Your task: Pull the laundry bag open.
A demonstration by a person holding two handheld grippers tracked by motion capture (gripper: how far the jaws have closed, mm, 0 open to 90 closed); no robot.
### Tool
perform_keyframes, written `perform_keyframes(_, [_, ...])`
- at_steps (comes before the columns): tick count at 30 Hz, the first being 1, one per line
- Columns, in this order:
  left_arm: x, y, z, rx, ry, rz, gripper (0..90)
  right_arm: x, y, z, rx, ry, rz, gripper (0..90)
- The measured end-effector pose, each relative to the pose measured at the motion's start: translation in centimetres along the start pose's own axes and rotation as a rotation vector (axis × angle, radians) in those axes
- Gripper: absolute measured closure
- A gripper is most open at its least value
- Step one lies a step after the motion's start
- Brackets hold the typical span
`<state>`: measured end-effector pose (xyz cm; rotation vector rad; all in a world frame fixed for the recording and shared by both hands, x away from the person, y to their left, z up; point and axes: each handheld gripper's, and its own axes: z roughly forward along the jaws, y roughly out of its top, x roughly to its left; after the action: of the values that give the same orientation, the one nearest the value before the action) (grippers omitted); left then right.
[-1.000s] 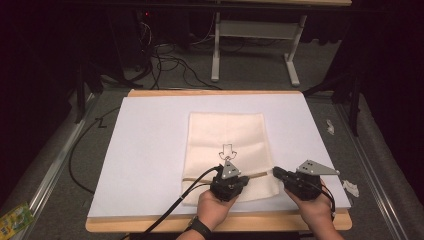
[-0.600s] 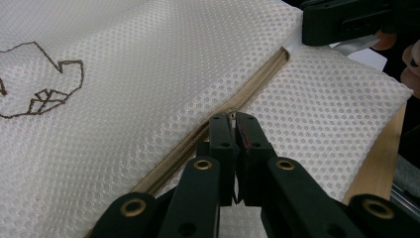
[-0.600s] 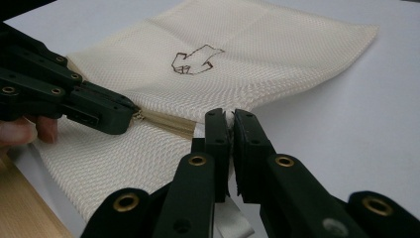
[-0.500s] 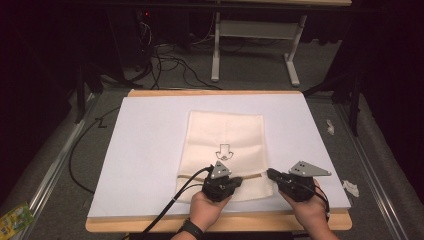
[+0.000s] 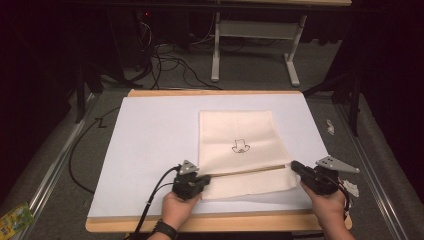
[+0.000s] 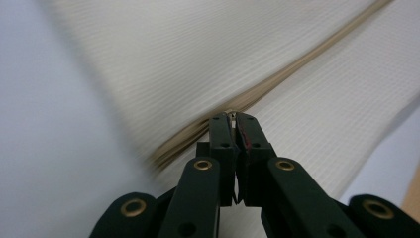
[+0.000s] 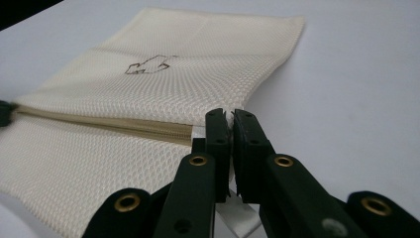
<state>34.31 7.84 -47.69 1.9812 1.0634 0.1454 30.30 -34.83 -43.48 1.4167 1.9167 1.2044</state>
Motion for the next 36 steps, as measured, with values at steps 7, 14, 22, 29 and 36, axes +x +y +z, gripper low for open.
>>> perform_keyframes(7, [2.5, -0.6, -2.4, 0.008, 0.051, -0.017, 87.4, 1.0, -0.2, 0.9, 0.030, 0.065, -0.024, 86.3])
perform_keyframes(14, [3.6, -1.6, -3.9, -0.093, -0.039, -0.017, 59.7, 1.2, -0.9, 1.1, 0.040, 0.071, -0.037, 58.6])
perform_keyframes(22, [6.8, -0.9, -9.5, -0.276, 0.231, -0.005, 28.1, -0.7, -0.5, 0.1, -0.051, -0.046, -0.038, 20.0])
perform_keyframes(29, [8.7, -1.5, -11.8, -0.268, 0.417, -0.003, 2.4, -4.6, -0.8, -1.2, -0.087, -0.179, -0.002, 9.1])
perform_keyframes(36, [8.0, -1.1, -11.0, -0.247, 0.400, 0.049, 0.1, -3.5, -0.4, -0.3, -0.082, -0.165, -0.054, 7.2])
